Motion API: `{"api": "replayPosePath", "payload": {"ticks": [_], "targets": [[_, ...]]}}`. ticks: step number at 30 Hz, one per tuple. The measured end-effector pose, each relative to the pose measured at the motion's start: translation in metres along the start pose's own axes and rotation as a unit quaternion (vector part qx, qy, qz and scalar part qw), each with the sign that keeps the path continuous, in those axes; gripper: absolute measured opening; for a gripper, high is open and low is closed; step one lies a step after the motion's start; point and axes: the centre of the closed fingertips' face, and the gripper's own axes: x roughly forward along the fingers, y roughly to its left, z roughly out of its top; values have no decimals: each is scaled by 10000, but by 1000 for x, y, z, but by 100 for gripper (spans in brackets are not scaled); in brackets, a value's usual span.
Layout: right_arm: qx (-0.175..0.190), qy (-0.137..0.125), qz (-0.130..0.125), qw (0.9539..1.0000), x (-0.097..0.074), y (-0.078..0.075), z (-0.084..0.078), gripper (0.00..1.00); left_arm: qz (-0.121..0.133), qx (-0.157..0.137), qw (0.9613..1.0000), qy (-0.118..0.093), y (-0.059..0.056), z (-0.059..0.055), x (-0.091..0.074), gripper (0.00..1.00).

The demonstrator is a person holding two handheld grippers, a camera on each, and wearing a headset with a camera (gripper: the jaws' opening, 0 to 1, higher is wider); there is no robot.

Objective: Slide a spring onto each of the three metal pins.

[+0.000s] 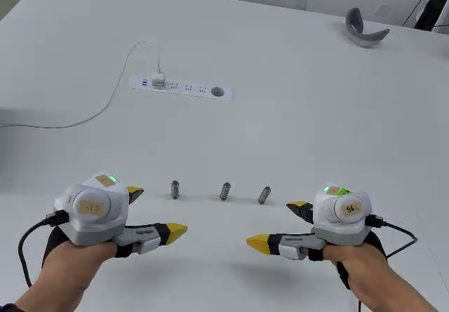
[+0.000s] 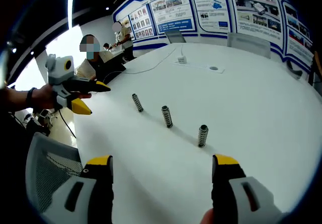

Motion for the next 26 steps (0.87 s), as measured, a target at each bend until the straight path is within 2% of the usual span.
{"api": "replayPosePath", "payload": {"ticks": [8,26], "targets": [[-14,4,-19,10000,-1,0,-1,82,-18,15,10000,-12,-3,2,0,73],[-96,104,84,9999,2,7,-1,84,-41,20,10000,-17,-3,3,2,73]]}}
